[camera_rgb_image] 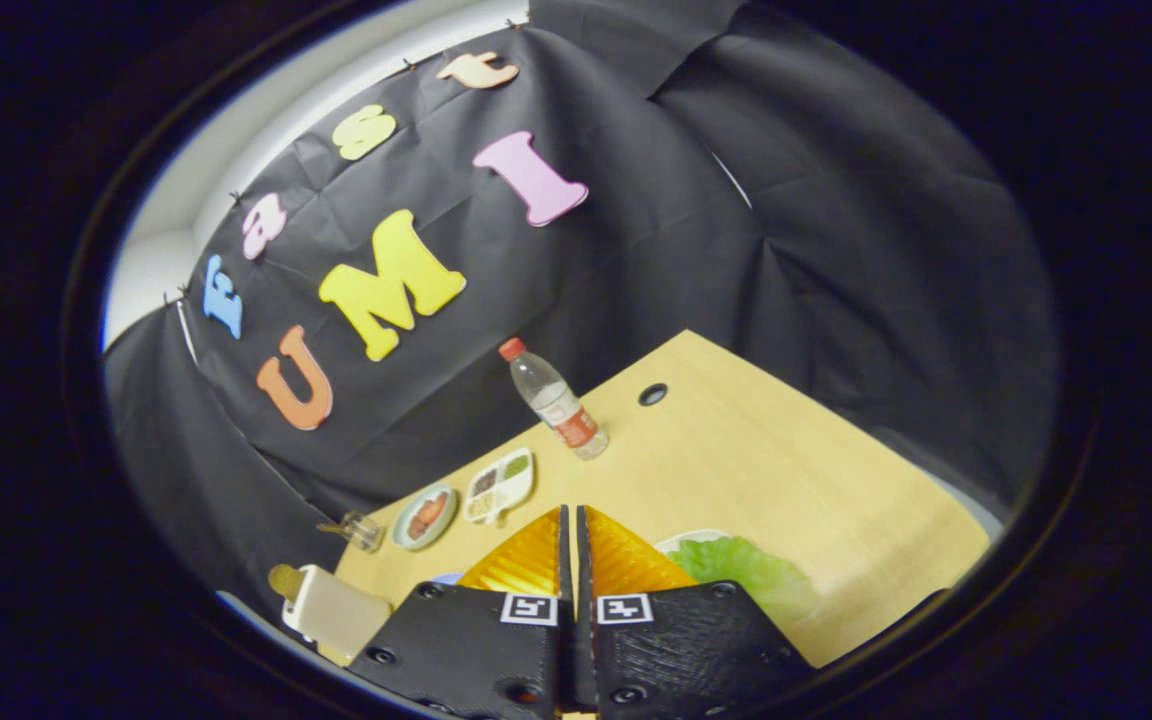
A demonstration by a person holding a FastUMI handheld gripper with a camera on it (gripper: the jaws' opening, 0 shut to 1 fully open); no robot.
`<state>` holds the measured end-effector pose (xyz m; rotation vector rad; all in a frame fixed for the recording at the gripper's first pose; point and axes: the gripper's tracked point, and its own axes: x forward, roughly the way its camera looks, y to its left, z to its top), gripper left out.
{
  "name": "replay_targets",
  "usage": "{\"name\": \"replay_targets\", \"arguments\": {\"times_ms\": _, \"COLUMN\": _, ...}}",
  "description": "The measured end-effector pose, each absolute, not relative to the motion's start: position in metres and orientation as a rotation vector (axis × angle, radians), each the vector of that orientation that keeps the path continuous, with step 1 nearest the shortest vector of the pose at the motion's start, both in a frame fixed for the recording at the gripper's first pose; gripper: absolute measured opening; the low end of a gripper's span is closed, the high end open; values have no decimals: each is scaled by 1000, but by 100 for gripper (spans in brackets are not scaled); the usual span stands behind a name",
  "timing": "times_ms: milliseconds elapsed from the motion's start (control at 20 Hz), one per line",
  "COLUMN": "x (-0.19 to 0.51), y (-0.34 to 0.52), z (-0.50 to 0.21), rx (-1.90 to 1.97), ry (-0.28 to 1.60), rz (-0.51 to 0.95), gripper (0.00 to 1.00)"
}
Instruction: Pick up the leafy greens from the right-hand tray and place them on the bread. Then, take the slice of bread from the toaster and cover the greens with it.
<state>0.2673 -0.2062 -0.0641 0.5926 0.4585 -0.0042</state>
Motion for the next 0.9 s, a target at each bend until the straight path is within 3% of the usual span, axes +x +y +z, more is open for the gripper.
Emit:
{"name": "replay_targets", "arguments": {"times_ms": 100, "x": 261, "y": -226, "z": -90, "rx": 544, "ry": 513, "rz": -74, "gripper": 25}}
{"name": "replay_targets", "arguments": {"times_ms": 350, "x": 246, "y": -213, "z": -129, "rx": 340, "ry": 600, "rz": 9, "gripper": 88}}
{"name": "replay_targets", "arguments": {"times_ms": 600, "x": 255, "y": -170, "z": -167, "rx": 20, "ry": 676, "rz": 136, "gripper": 96}}
{"name": "replay_targets", "arguments": {"times_ms": 850, "x": 255, "y": -177, "z": -211, "rx": 13, "ry": 811, "rz": 112, "gripper": 96}}
{"name": "replay_targets", "arguments": {"times_ms": 900, "x": 261, "y": -178, "z": -202, "rx": 21, "ry": 755, "rz": 118, "gripper": 96}}
